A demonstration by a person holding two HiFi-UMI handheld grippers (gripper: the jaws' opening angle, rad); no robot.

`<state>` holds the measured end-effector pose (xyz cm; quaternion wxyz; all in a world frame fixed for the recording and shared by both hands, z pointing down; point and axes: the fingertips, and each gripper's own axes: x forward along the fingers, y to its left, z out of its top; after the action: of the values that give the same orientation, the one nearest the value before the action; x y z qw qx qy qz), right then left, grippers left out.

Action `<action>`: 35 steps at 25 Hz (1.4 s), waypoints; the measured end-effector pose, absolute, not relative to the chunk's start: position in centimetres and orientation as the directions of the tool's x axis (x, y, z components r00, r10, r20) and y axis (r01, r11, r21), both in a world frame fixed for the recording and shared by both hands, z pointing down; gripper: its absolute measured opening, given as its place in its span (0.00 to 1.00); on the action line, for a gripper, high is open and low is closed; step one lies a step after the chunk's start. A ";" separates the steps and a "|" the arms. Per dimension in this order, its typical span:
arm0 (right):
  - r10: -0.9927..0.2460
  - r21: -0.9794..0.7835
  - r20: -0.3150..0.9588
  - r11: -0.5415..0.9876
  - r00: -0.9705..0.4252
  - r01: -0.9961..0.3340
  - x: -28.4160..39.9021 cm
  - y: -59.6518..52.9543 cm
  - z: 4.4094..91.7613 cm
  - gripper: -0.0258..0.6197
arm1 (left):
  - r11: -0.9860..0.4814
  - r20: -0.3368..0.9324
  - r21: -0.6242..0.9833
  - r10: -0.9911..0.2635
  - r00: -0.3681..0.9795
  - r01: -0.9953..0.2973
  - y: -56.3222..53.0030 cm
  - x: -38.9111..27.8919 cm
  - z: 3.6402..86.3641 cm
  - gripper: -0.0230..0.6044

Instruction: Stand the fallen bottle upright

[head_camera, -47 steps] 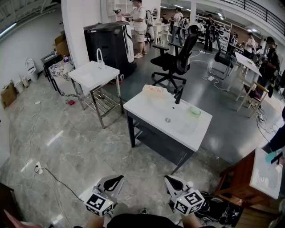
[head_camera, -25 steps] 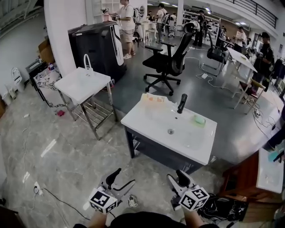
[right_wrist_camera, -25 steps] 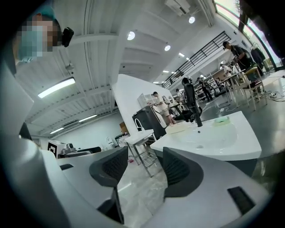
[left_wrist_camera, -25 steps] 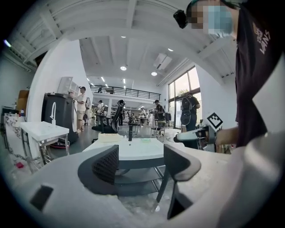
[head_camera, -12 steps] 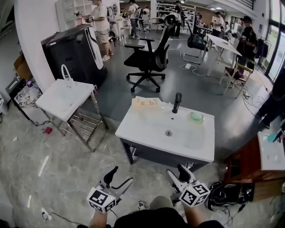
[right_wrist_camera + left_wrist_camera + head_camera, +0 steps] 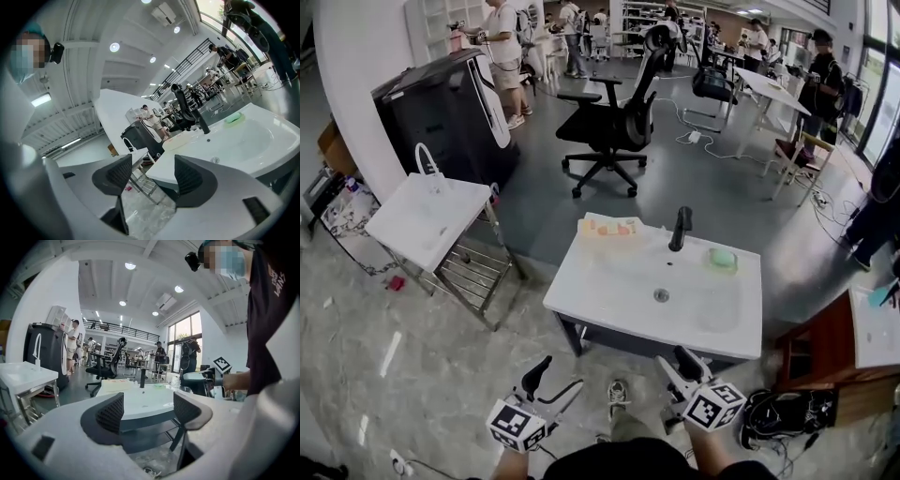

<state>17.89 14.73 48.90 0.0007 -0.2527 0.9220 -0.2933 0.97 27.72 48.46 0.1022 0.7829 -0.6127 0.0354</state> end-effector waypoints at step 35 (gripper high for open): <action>-0.545 -0.756 0.147 0.476 -0.826 -0.449 10.6 -5.9 54.6 0.34 | -0.352 0.402 -0.044 -0.863 0.306 -0.935 0.7 -5.8 51.6 0.56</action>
<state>10.65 -5.86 54.57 0.0568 -0.2897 0.8573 -0.4217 -5.84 0.71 51.58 0.0993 0.8020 -0.5604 0.1812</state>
